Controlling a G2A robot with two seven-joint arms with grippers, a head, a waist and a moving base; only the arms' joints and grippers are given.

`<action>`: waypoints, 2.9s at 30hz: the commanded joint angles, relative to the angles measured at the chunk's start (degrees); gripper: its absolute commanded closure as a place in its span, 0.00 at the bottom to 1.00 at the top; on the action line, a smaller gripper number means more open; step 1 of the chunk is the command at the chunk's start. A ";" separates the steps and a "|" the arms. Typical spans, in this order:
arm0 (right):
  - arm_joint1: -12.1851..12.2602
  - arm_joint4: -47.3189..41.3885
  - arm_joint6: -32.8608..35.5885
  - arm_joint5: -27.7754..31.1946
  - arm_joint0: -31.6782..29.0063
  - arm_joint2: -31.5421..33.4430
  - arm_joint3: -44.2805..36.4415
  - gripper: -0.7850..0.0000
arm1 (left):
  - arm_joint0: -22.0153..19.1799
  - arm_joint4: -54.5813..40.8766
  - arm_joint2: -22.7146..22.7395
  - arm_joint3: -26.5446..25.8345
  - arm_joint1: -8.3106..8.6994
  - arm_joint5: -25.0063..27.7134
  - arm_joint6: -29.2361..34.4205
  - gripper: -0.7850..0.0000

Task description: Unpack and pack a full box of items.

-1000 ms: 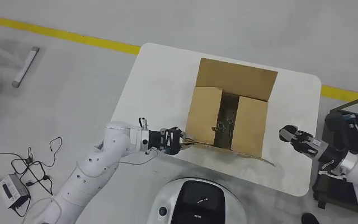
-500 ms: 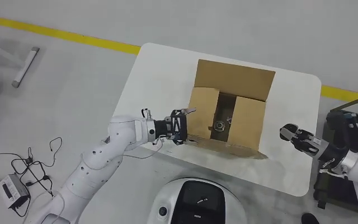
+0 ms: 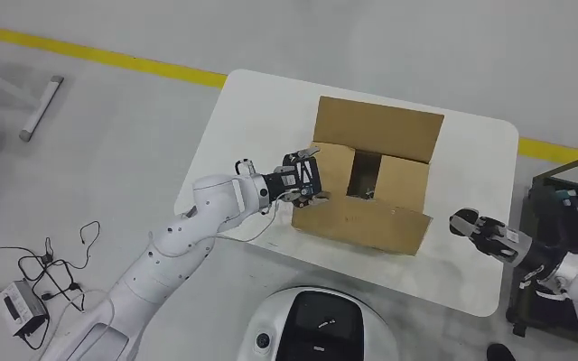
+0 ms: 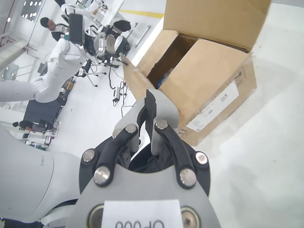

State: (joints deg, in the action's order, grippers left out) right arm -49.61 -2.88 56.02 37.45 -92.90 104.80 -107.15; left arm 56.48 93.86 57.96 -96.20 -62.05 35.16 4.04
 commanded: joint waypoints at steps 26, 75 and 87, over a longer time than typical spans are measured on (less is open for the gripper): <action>-1.19 6.10 -1.74 -6.35 16.55 -22.32 14.90 1.00 | 8.27 4.80 8.98 -11.33 2.29 7.34 0.46 0.00; 0.25 9.29 -4.99 -8.03 28.06 -15.42 22.22 0.00 | 17.37 -0.09 18.25 -17.61 3.77 3.15 1.90 0.00; -1.10 14.40 -16.80 -4.97 32.50 -21.23 27.64 0.00 | 17.61 -1.49 18.76 -17.25 3.63 0.62 1.64 0.00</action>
State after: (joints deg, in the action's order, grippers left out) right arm -50.50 11.44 40.18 32.11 -61.46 84.63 -80.67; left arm 74.10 92.74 76.58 -113.56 -58.40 36.26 5.61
